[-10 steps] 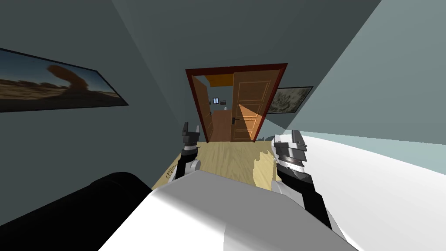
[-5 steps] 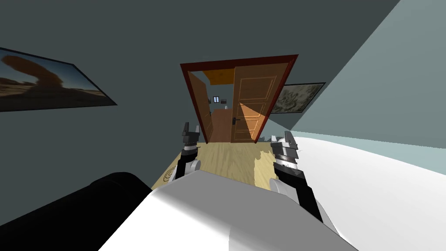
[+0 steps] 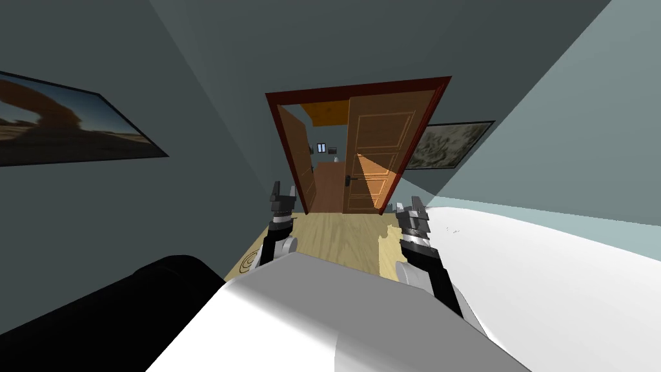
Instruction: Push the door open
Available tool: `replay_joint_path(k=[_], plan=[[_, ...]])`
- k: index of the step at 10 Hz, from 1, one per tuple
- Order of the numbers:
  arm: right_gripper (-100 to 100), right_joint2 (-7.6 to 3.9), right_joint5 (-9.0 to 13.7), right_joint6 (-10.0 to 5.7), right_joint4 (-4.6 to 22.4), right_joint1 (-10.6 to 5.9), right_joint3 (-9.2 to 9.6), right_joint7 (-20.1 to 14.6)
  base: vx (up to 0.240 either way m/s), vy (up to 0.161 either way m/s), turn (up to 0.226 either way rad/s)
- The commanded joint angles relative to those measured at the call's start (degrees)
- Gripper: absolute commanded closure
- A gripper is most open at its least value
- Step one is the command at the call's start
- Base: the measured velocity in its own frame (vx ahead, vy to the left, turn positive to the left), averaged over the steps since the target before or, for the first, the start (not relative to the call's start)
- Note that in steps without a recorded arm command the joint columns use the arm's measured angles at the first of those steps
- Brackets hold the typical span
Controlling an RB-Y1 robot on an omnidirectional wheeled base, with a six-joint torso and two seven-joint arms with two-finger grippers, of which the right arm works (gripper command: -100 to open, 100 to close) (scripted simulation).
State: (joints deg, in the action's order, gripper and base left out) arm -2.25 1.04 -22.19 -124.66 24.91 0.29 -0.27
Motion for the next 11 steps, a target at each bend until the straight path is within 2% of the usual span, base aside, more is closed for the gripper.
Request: replay_joint_path(k=[1, 9, 10, 11], plan=[[-100, -0.50, 0.02, 0.56, 2.36, -1.75, -0.43, -0.01, 0.141, -0.015, 0.034], [-100, -1.55, -0.38, 1.32, 11.76, -6.99, -0.90, 0.29, 0.099, -0.008, 0.032], [-100, -1.68, -0.48, 1.53, 14.35, -8.43, -1.03, 0.37, 0.137, -0.012, 0.058], [-100, -1.74, -0.54, 1.63, 15.65, -9.16, -1.10, 0.42, 0.139, 0.001, 0.036]])
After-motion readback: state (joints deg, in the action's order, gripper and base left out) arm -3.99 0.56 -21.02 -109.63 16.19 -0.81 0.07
